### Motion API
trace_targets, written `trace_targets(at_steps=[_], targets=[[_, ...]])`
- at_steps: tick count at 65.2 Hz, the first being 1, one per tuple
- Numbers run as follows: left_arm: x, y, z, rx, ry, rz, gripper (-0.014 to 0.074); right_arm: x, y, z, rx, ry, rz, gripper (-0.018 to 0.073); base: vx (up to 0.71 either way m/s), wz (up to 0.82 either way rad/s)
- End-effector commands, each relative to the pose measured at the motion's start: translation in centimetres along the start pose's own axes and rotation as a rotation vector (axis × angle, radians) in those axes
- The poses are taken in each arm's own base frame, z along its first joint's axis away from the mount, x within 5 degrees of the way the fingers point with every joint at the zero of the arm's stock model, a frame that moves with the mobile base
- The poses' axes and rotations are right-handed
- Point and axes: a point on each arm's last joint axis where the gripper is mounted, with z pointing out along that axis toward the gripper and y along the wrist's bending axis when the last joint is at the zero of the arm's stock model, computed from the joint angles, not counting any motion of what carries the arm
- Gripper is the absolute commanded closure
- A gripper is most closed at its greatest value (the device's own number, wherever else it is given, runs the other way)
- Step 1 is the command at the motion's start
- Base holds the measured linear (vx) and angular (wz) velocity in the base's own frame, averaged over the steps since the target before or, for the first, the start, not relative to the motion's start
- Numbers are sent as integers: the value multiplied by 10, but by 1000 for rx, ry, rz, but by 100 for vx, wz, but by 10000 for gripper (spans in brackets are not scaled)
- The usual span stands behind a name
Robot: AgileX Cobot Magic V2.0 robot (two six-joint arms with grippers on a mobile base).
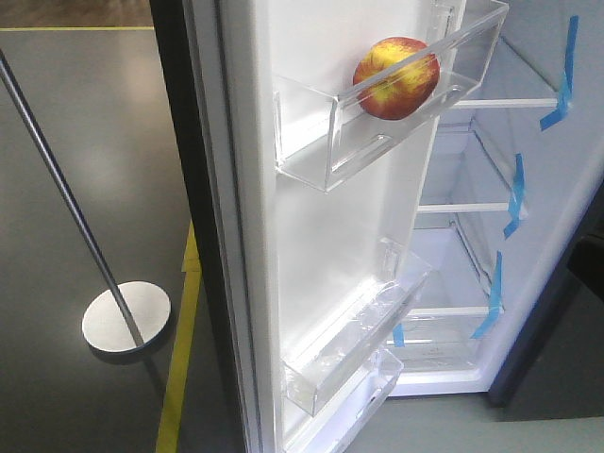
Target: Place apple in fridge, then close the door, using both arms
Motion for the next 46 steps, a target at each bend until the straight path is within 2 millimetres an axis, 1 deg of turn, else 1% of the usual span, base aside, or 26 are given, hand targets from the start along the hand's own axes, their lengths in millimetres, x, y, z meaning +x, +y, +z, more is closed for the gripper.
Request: trace_targets(at_steps=[1,7,11,14,21,26,33,39,46], targets=[[-12,-6,30,-8,14,27,518,-11,-1,-1,15,-58,14,562,0,0],[-14,-6,63,-19,72,20,472,-10,0,-1,13,-56,14,562,0,0],[-12,-3,86,-26,129,12,442,-10,0,-1,13,-56,14,562,0,0],[-10,-3,100,-23,162,-3,419,-10,0,-1,13,-56,14,562,0,0],[-7,0,136,-9,228,-83,377,-10,0,-1,8,-53,14,562,0,0],[-5,2,156,-1,250,-147,360,-10,1,-1,2,-48,14,562,0,0],[-2,5,184,27,279,-227,358,-8,2,-1,-16,-35,13,562,0,0],[3,5,205,86,321,-275,358,-7,4,-1,-31,-23,13,562,0,0],[11,4,225,185,384,-348,355,-7,4,-1,-38,-18,13,562,0,0]])
